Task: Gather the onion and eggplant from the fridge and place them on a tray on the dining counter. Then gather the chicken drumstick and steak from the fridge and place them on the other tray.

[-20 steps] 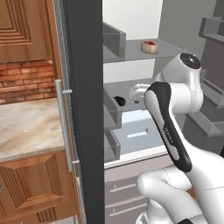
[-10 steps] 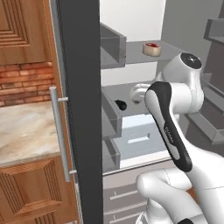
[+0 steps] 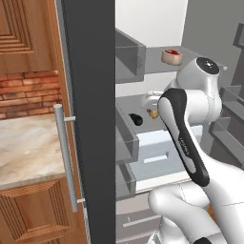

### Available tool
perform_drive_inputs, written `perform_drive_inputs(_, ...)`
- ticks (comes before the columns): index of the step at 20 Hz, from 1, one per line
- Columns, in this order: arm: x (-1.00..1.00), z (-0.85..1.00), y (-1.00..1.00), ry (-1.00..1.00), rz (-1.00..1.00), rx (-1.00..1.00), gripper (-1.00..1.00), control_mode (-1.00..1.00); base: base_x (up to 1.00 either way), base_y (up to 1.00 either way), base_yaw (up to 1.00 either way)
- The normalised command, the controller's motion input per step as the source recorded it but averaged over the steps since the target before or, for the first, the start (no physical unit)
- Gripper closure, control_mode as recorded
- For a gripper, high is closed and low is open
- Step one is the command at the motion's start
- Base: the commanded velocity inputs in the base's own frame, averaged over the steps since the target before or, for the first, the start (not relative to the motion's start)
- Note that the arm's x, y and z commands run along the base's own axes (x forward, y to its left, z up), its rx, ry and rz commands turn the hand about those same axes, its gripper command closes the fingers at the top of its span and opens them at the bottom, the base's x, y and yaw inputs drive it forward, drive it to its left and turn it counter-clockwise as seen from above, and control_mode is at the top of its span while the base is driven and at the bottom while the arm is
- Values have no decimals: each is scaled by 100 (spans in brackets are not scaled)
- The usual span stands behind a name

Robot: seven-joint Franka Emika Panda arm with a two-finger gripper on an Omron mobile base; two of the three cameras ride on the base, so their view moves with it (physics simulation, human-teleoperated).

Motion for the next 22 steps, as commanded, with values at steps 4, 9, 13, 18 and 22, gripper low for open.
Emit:
perform_drive_inputs(4,18,-2,0,5,1,0,-100,-100,32,-17,1)
perform_drive_inputs(9,40,-6,-24,6,9,-1,-100,-100,0,0,0)
perform_drive_inputs(13,41,-35,-3,9,0,-13,-100,-100,0,0,0)
perform_drive_inputs(18,43,-41,3,7,0,-13,-100,-100,0,0,0)
perform_drive_inputs(22,32,-46,0,1,1,-3,-100,-100,0,0,0)
